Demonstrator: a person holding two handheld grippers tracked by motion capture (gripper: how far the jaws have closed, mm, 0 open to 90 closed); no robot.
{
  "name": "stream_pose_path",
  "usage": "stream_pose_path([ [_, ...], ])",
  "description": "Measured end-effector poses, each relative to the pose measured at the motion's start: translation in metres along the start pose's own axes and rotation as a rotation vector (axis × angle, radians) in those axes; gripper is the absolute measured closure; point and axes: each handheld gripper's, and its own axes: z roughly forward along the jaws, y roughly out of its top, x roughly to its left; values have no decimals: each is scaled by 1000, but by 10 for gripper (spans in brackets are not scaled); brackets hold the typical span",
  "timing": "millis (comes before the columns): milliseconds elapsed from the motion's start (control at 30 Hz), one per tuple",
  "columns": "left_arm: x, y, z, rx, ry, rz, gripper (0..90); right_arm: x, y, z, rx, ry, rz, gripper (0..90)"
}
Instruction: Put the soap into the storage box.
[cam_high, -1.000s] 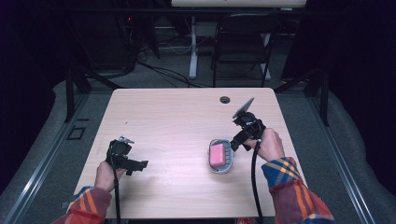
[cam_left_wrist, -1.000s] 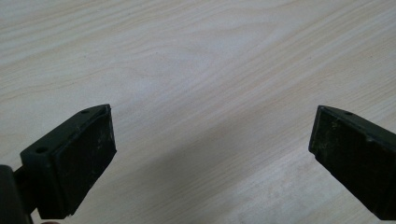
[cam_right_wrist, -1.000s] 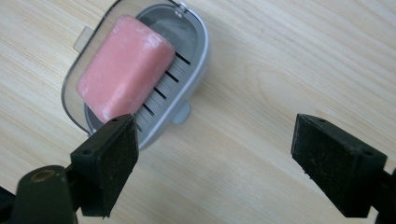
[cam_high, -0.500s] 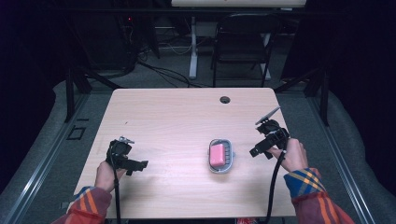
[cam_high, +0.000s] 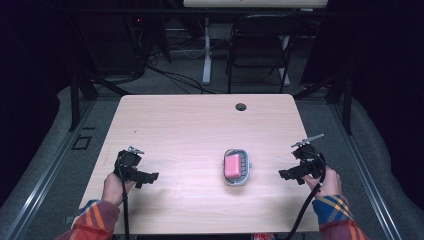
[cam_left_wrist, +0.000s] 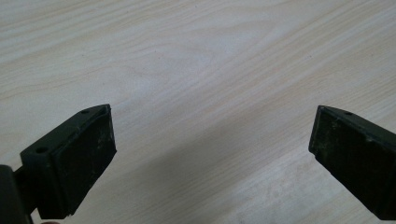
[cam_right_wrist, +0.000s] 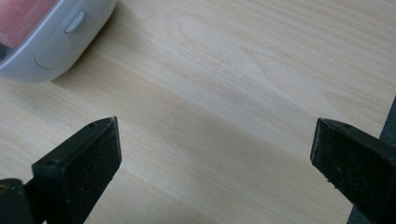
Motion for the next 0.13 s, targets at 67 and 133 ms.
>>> stream_pose_path([
  [67,0,0,-1,-2,3,-4,5,-1,-6,5,2,34,-15,0],
  [133,0,0,-1,-10,5,-7,5,-1,-10,10,10,28,-30,0],
])
